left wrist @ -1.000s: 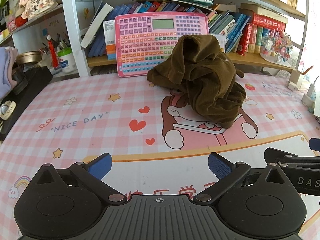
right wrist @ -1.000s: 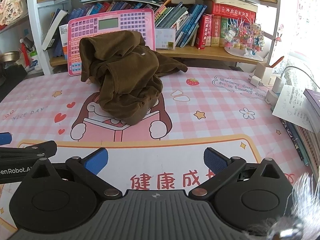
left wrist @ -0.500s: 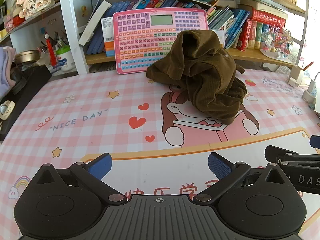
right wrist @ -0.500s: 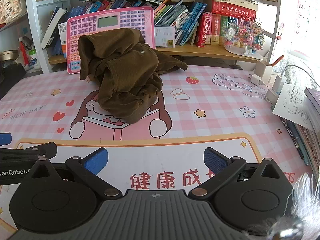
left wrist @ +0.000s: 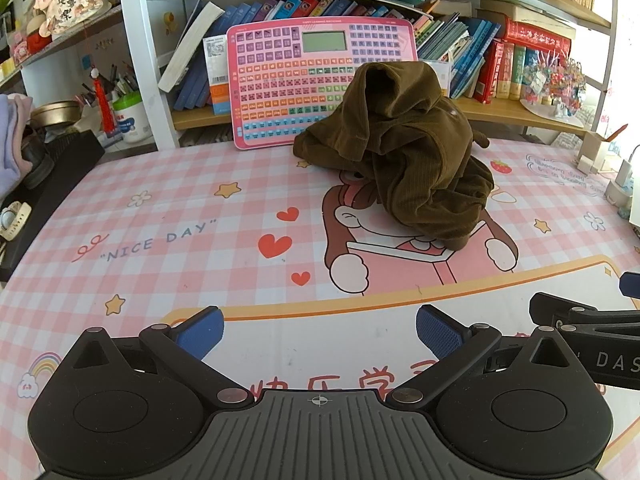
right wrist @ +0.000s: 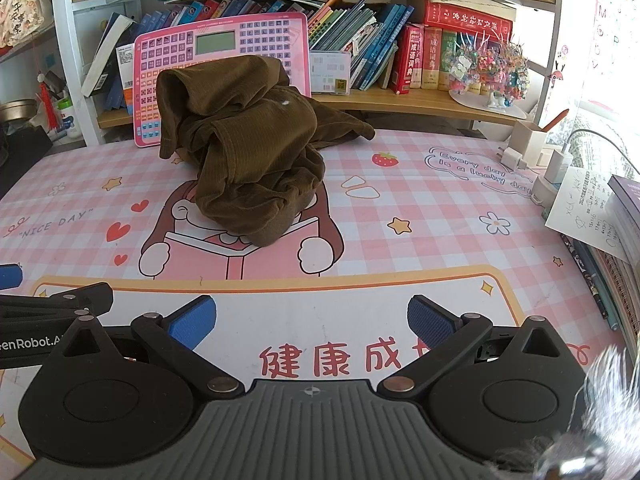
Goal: Fold clothes
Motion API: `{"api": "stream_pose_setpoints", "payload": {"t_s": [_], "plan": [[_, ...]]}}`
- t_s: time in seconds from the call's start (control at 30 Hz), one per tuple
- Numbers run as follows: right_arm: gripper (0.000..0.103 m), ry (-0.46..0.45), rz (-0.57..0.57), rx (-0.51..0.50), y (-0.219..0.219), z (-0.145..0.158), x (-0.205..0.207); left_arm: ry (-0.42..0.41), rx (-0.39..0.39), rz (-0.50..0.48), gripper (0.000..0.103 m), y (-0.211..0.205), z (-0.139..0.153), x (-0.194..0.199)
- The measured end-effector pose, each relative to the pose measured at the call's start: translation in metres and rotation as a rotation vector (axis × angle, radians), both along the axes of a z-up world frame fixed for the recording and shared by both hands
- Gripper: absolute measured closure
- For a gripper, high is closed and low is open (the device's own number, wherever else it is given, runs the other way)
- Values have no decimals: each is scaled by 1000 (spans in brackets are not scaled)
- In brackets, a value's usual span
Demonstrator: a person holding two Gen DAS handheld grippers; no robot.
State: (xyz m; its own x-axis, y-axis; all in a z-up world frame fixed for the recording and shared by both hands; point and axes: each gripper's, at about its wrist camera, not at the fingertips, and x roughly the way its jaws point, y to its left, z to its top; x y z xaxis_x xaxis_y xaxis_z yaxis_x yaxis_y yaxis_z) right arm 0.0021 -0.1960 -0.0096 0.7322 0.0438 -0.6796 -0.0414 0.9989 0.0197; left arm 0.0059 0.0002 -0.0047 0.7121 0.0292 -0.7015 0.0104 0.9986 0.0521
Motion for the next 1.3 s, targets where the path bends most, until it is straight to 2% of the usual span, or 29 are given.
{"api": "stream_pose_setpoints", "payload": {"t_s": [1.3], "plan": [[0, 8, -3, 7, 2, -2, -2, -3, -5, -4, 0, 3, 1, 0]]}}
